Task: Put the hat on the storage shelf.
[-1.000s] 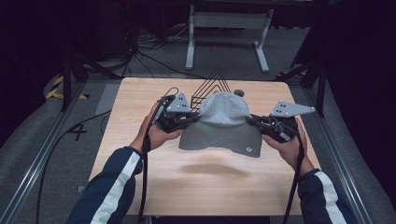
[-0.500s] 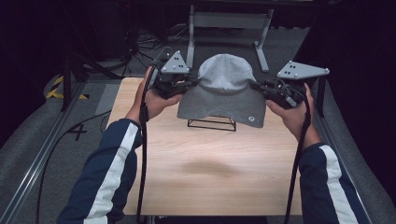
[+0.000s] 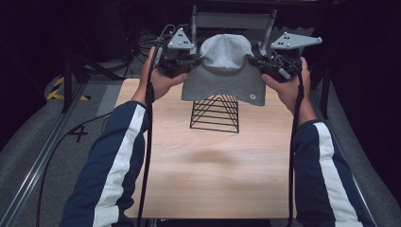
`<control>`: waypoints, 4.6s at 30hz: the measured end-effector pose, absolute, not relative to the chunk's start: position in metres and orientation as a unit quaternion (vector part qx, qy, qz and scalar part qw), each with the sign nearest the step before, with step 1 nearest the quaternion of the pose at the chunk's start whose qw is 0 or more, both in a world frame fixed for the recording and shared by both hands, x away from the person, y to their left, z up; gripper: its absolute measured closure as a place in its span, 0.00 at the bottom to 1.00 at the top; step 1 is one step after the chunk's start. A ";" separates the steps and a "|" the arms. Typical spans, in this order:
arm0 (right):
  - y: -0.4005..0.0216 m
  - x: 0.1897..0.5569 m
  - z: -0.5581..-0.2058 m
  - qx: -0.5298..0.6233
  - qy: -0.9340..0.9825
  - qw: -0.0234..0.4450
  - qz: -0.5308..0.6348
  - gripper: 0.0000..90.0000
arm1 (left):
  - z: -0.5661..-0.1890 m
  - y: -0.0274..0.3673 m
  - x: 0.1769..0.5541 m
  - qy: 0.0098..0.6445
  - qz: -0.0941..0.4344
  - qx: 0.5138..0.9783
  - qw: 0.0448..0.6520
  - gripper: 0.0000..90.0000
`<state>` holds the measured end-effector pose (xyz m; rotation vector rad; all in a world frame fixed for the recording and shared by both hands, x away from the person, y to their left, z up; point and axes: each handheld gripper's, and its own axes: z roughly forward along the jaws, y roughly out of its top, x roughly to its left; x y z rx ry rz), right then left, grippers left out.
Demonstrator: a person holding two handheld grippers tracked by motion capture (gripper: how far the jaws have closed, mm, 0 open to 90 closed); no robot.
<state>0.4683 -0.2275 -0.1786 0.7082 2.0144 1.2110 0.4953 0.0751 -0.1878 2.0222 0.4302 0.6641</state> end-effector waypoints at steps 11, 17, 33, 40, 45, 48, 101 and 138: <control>-0.232 0.492 -0.195 0.294 0.768 0.322 0.469 0.94 | -0.202 0.067 0.519 0.193 0.251 0.825 0.469 0.95; -0.234 0.497 -0.203 0.291 0.770 0.312 0.473 0.94 | -0.211 0.066 0.524 0.195 0.249 0.826 0.467 0.95; -0.231 0.506 -0.201 0.299 0.765 0.321 0.472 0.94 | -0.213 0.058 0.542 0.202 0.254 0.823 0.466 0.95; -0.230 0.505 -0.214 0.293 0.776 0.307 0.467 0.94 | -0.228 0.060 0.542 0.206 0.231 0.829 0.465 0.95; -0.230 0.499 -0.218 0.284 0.779 0.297 0.474 0.94 | -0.226 0.064 0.536 0.197 0.232 0.827 0.473 0.95; -0.230 0.493 -0.216 0.279 0.780 0.293 0.477 0.94 | -0.222 0.069 0.531 0.195 0.233 0.822 0.482 0.95; -0.234 0.454 -0.233 0.245 0.796 0.292 0.471 0.94 | -0.250 0.081 0.492 0.157 0.228 0.828 0.488 0.95; -0.234 0.478 -0.343 0.298 0.808 0.222 0.458 0.85 | -0.357 0.081 0.511 0.243 0.157 0.817 0.500 0.60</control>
